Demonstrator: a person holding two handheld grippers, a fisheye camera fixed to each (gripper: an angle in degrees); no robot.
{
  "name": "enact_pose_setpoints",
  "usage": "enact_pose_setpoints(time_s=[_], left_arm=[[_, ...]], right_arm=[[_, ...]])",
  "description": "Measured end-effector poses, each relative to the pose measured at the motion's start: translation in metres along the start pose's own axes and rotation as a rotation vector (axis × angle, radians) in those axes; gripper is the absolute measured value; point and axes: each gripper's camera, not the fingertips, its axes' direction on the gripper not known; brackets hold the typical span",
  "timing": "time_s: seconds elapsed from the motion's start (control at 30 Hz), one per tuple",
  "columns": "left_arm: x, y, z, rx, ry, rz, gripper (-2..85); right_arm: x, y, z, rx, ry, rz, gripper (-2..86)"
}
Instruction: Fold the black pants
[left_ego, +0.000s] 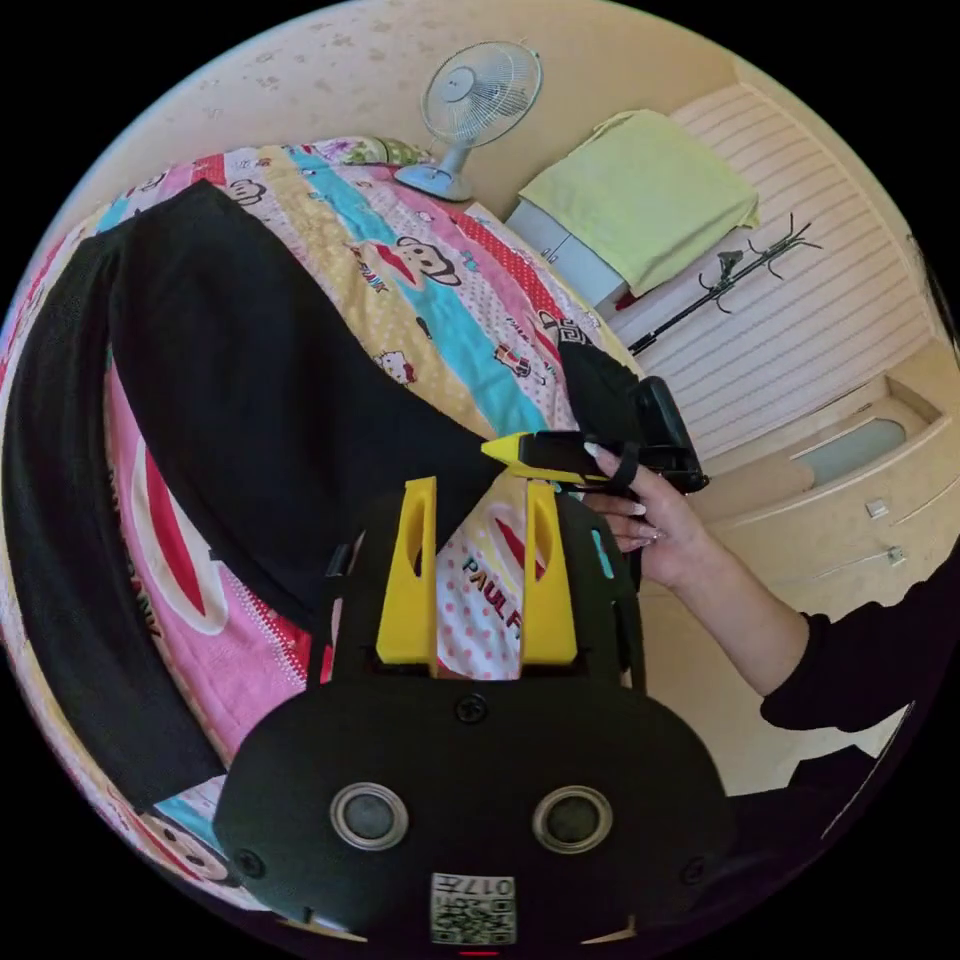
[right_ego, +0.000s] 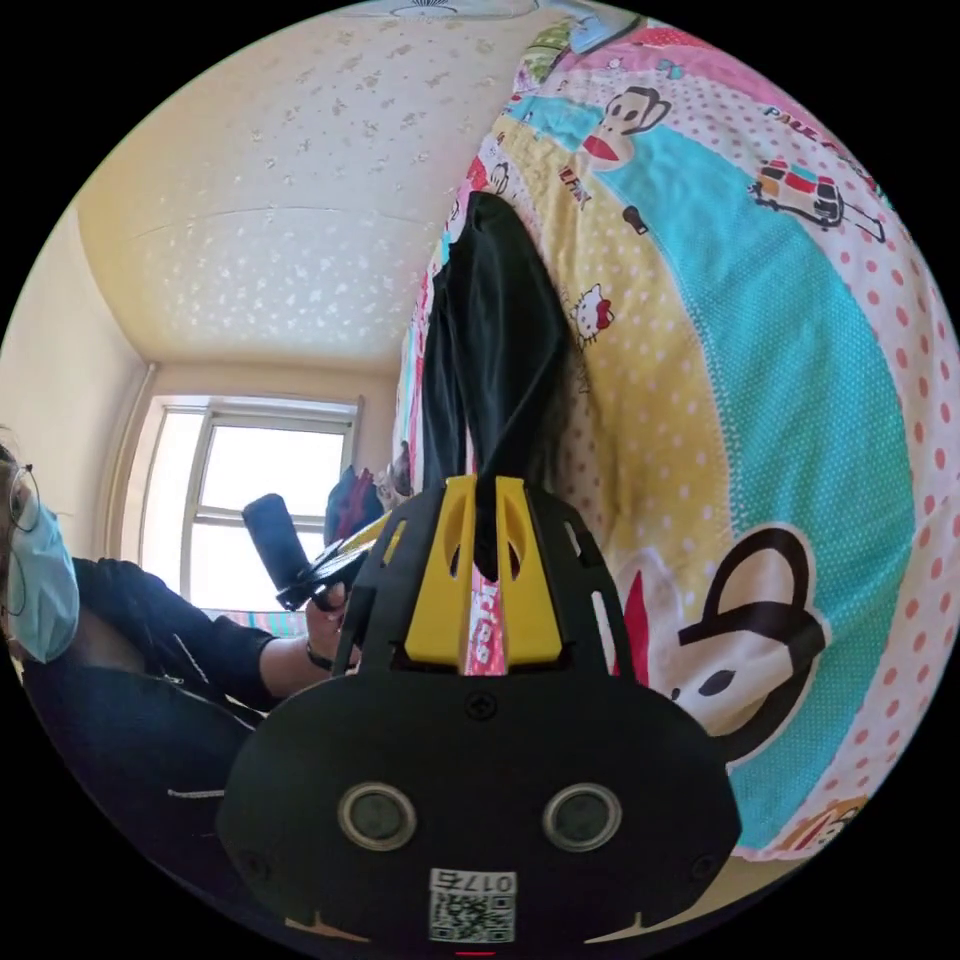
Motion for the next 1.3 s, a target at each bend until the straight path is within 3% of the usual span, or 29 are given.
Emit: enact_pose_setpoints(time_s=[0.17, 0.23, 0.37, 0.53, 0.67, 0.87, 1.07, 1.3], left_arm=[[0.048, 0.011, 0.0, 0.077, -0.34, 0.114, 13.2], [0.055, 0.018, 0.005, 0.07, -0.389, 0.152, 12.5], [0.049, 0.029, 0.0, 0.125, -0.48, 0.054, 6.4], [0.025, 0.045, -0.014, 0.166, -0.333, -0.043, 3.4], [0.015, 0.061, -0.038, 0.21, -0.318, -0.067, 3.6], [-0.017, 0.084, -0.06, 0.29, -0.229, -0.121, 3.2], [-0.065, 0.115, -0.085, 0.424, -0.118, -0.214, 2.3], [-0.125, 0.149, -0.097, 0.532, 0.035, -0.31, 2.0]], right_arm=[[-0.014, -0.01, -0.008, -0.034, -0.152, 0.065, 3.3], [-0.015, -0.011, -0.007, -0.028, -0.283, 0.108, 3.3], [-0.027, -0.006, 0.011, -0.129, -0.293, 0.131, 3.5], [-0.051, -0.014, 0.0, -0.177, -0.291, -0.05, 4.7], [-0.067, -0.061, -0.035, 0.03, -0.251, -0.07, 9.4], [-0.115, -0.232, 0.037, -0.076, 0.114, -0.312, 14.1], [-0.088, -0.315, 0.088, 0.225, 0.22, -0.195, 13.5], [-0.072, -0.344, 0.151, 0.114, 0.425, -0.168, 9.7]])
